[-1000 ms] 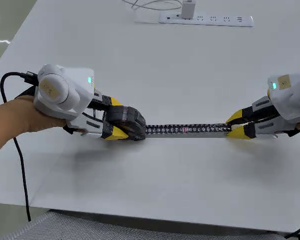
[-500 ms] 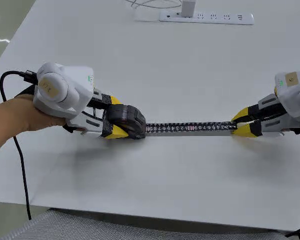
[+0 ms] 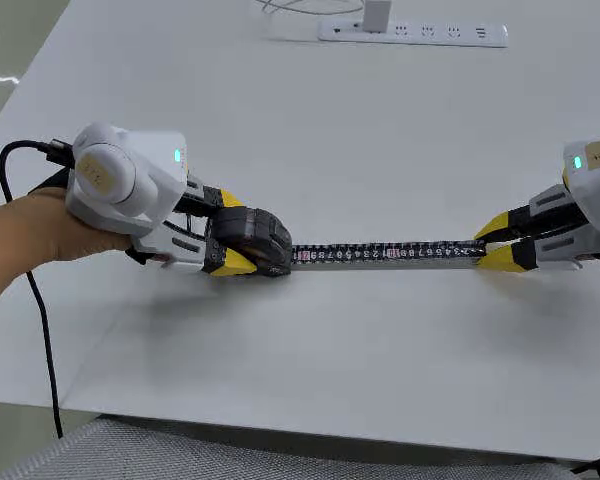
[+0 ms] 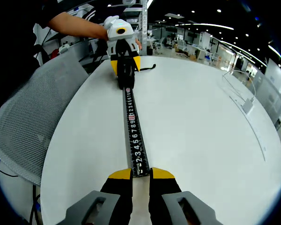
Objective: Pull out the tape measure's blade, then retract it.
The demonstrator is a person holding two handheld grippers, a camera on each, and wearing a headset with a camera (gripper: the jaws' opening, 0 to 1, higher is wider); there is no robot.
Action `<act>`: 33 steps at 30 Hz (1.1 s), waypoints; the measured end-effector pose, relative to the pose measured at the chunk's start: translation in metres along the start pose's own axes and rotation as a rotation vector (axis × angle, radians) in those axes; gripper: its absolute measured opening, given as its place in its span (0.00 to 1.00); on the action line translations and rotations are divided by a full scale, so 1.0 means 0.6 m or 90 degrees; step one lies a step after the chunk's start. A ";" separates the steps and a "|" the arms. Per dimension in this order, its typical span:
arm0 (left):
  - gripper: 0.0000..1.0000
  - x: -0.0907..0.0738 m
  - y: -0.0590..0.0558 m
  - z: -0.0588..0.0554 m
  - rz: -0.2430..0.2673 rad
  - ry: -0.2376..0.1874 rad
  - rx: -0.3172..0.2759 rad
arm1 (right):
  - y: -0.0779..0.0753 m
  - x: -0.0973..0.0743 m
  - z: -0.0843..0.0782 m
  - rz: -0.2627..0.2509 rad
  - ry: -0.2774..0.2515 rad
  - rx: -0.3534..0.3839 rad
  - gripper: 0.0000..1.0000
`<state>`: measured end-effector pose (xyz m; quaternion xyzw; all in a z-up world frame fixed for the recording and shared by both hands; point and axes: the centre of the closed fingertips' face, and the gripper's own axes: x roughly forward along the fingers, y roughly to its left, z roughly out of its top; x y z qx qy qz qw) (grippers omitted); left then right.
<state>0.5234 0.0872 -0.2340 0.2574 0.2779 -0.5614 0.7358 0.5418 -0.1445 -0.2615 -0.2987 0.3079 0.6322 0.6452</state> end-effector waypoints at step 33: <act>0.29 0.001 -0.001 0.000 0.006 0.004 0.001 | -0.005 -0.014 -0.021 -0.009 0.010 0.017 0.08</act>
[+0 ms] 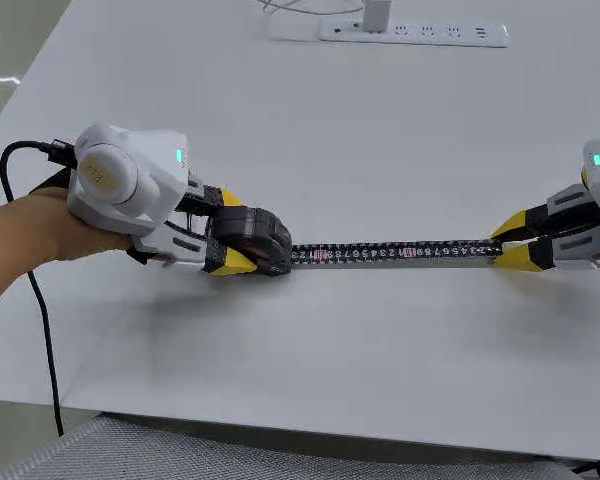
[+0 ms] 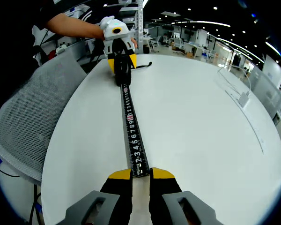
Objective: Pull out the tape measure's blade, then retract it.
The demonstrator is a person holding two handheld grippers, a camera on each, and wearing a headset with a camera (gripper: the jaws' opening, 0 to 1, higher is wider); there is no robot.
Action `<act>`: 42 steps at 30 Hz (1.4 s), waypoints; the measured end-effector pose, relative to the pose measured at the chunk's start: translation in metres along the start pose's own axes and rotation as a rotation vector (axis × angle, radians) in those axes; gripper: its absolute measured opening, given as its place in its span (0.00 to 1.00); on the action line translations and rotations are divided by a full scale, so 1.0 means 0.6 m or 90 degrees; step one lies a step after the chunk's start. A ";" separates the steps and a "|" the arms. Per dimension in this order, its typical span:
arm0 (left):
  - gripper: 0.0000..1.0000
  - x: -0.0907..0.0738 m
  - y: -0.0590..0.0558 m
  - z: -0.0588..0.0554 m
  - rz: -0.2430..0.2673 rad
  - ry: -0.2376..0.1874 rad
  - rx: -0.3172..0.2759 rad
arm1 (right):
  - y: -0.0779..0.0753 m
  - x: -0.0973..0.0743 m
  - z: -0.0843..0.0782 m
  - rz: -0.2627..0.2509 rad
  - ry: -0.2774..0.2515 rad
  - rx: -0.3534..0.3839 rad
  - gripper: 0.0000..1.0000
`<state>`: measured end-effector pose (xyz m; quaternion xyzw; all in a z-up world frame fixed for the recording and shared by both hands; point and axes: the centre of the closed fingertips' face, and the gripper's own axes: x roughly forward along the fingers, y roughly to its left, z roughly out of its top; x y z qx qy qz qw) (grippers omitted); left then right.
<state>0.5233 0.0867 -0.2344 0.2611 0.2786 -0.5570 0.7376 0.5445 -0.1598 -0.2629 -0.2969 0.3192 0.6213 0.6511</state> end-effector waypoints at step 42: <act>0.51 -0.010 0.008 -0.006 0.084 -0.052 -0.124 | -0.002 -0.017 -0.010 -0.068 -0.015 0.116 0.28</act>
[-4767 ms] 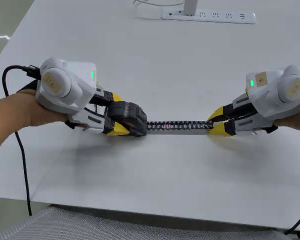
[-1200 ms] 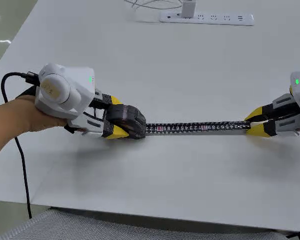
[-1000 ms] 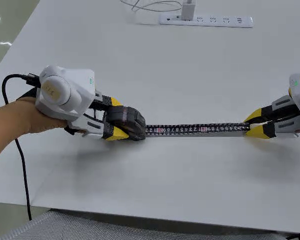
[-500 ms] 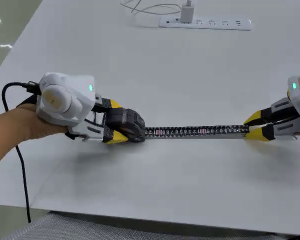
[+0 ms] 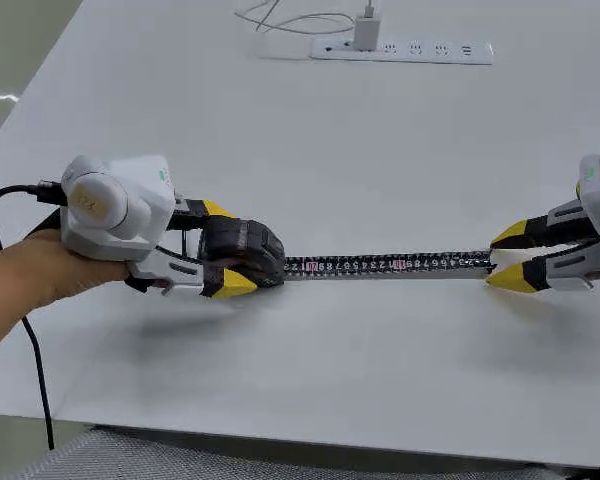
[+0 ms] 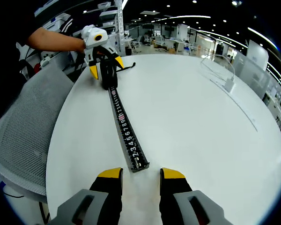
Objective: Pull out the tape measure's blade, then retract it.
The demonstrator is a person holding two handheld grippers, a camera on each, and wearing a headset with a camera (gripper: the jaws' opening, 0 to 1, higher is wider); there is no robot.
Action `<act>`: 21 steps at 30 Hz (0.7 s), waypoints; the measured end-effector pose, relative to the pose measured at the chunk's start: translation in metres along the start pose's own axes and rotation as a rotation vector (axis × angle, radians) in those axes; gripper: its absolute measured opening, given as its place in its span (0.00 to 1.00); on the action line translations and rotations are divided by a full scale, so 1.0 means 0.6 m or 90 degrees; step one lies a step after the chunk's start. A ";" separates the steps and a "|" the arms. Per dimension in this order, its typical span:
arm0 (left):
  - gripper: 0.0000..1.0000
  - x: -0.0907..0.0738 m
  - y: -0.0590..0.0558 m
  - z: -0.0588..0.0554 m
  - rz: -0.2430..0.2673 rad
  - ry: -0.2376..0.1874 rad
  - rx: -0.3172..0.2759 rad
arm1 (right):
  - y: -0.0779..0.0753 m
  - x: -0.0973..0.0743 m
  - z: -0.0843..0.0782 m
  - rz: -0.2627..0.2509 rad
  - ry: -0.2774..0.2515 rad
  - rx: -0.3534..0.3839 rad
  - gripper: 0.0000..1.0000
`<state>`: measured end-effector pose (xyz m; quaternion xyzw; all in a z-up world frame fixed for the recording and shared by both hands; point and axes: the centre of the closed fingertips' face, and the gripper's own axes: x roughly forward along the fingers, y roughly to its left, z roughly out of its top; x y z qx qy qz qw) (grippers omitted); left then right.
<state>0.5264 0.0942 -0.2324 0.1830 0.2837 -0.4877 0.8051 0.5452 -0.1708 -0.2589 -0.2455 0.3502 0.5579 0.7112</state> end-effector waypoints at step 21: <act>0.80 -0.036 -0.037 -0.014 0.109 -0.008 -0.147 | 0.041 -0.023 0.014 -0.124 -0.079 0.169 0.60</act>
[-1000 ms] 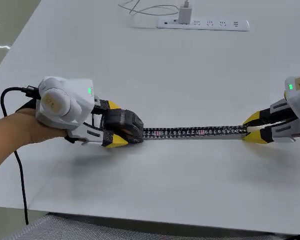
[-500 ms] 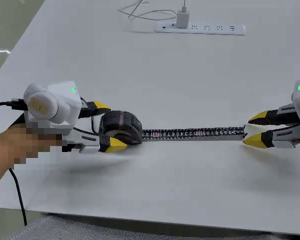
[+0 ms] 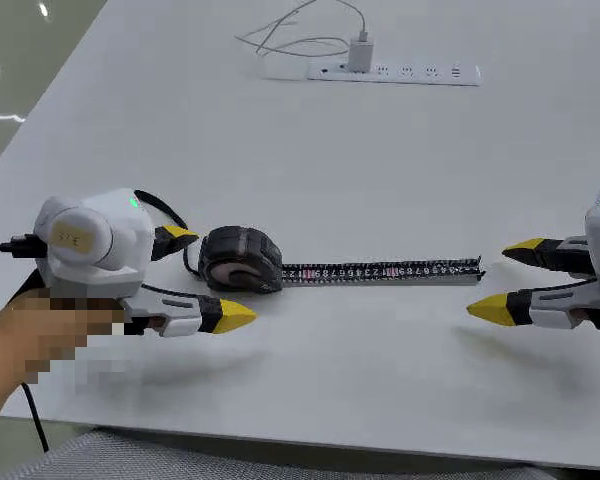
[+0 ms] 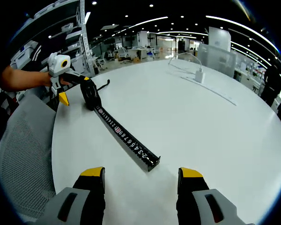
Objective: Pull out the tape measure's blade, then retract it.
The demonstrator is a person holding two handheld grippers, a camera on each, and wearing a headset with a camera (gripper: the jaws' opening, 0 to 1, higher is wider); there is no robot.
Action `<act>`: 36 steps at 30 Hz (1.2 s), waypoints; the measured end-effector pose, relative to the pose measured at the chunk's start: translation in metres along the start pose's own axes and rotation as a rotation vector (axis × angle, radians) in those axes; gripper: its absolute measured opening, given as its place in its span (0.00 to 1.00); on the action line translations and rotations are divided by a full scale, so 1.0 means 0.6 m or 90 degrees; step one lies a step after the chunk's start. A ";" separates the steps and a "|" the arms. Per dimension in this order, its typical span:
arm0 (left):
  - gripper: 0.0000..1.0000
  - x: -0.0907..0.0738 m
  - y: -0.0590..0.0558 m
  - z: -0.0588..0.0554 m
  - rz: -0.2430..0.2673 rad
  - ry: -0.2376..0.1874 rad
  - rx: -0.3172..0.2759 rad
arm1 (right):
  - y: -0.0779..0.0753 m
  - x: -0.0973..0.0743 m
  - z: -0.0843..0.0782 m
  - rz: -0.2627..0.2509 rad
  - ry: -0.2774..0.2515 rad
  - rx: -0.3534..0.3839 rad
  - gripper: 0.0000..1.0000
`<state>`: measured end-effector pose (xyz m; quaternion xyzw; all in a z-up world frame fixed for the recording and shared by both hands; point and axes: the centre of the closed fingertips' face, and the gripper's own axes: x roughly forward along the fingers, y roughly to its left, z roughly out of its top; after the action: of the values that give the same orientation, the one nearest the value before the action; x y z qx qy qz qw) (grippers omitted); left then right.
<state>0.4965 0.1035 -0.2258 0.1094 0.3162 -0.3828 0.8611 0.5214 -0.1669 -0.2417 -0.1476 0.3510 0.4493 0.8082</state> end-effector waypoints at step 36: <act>0.99 -0.081 -0.039 0.020 0.104 -0.051 -0.086 | 0.104 -0.079 0.031 -0.074 -0.103 0.104 0.94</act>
<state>0.4604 0.1110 -0.1845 0.0615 0.2964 -0.2932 0.9069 0.4609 -0.1514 -0.1906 -0.0650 0.3106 0.3819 0.8680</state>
